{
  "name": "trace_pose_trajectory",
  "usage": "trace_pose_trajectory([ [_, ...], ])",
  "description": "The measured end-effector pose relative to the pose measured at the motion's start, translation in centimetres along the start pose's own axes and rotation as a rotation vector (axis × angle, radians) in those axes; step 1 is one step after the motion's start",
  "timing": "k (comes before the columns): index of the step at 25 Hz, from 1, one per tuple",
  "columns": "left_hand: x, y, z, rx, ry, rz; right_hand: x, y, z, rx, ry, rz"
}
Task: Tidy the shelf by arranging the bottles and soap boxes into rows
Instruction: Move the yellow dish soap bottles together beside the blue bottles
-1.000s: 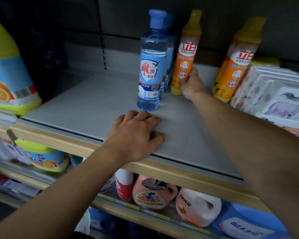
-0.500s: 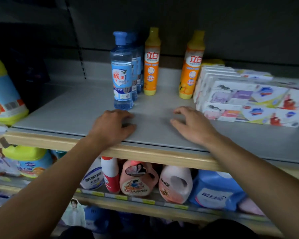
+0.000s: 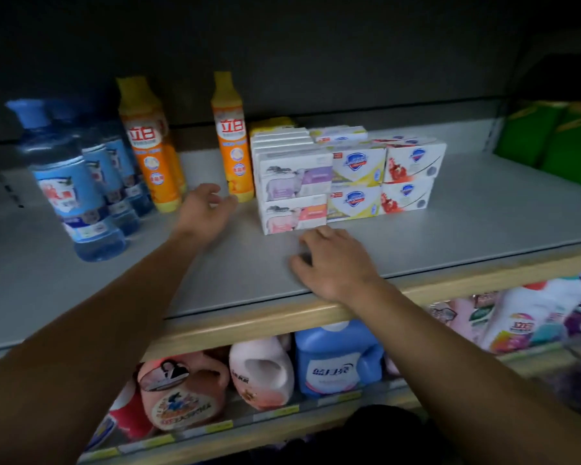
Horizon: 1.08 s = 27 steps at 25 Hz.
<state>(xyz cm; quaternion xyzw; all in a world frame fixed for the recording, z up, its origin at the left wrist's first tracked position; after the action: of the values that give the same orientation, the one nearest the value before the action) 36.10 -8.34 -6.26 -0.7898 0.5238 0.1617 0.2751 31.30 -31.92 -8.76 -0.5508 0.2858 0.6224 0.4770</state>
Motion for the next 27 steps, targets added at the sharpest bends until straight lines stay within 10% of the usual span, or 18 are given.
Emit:
trace_pose_trajectory([
  [14, 4.9, -8.1, 0.2, -0.093, -0.093, -0.118, 0.4, -0.6, -0.5, -0.012, -0.006, -0.019],
  [27, -3.3, 9.5, 0.5, 0.071, -0.045, 0.081, -0.7, 0.1, -0.4, 0.055, 0.047, 0.058],
])
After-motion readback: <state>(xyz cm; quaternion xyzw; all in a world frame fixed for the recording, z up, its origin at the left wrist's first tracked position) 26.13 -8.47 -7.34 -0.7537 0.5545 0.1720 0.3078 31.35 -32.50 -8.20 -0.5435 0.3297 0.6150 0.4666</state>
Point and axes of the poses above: each hand's wrist, its own y-axis away from the middle knuckle, its own x-axis out of the palm, z = x × y, the point moved 10 cm from there along -y, towards the middle knuckle, and after that the axes turned 5 degrees about z, right-handed, at the moved point
